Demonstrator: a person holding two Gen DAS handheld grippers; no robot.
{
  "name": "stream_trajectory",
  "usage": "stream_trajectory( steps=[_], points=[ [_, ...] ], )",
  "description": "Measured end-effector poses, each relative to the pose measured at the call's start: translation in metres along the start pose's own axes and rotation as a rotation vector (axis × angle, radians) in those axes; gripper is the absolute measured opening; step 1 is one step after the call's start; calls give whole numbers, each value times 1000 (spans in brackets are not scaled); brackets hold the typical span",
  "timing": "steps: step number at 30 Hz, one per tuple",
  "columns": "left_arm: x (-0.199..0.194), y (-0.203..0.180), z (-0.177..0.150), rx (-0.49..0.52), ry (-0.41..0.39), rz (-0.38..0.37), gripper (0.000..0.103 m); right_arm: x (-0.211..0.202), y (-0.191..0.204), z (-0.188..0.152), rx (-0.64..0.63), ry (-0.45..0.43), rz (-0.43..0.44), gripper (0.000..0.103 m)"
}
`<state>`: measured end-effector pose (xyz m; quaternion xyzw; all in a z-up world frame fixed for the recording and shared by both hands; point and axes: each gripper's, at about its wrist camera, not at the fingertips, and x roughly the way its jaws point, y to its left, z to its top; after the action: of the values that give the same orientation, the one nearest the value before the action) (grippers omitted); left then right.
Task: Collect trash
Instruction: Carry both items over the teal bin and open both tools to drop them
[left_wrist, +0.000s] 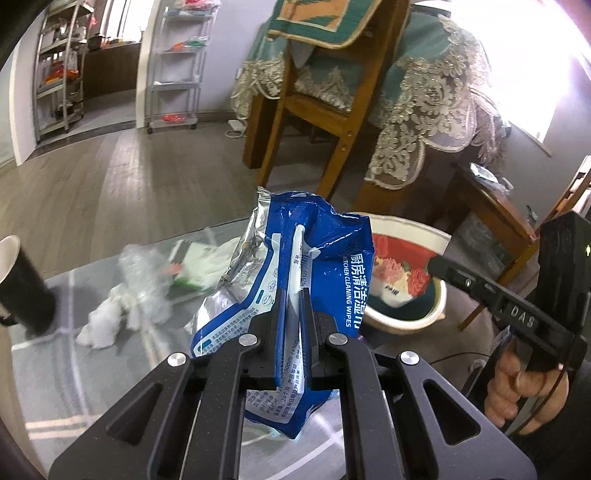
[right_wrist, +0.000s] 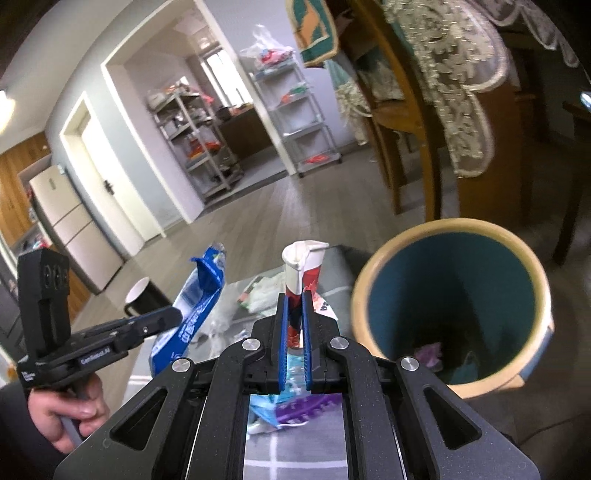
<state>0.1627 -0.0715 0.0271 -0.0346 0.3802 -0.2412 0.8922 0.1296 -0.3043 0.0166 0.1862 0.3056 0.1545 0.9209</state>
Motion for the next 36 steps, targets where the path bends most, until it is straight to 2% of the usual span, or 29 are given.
stream_trajectory(
  steps=[9,22,31,36],
  points=[
    [35,-34,22,3,0,-82,7,-15,-27,1,45,-24,-76,8],
    [99,-79,42,-98,35,-236,7,-29,-58,2,132,-50,-155,8],
    [150,-95,46,-157,103,-271,7,-29,-89,-2,245,-43,-184,8],
    [173,-101,53,-171,130,-260,7,-23,-94,-3,262,-30,-205,8]
  ],
)
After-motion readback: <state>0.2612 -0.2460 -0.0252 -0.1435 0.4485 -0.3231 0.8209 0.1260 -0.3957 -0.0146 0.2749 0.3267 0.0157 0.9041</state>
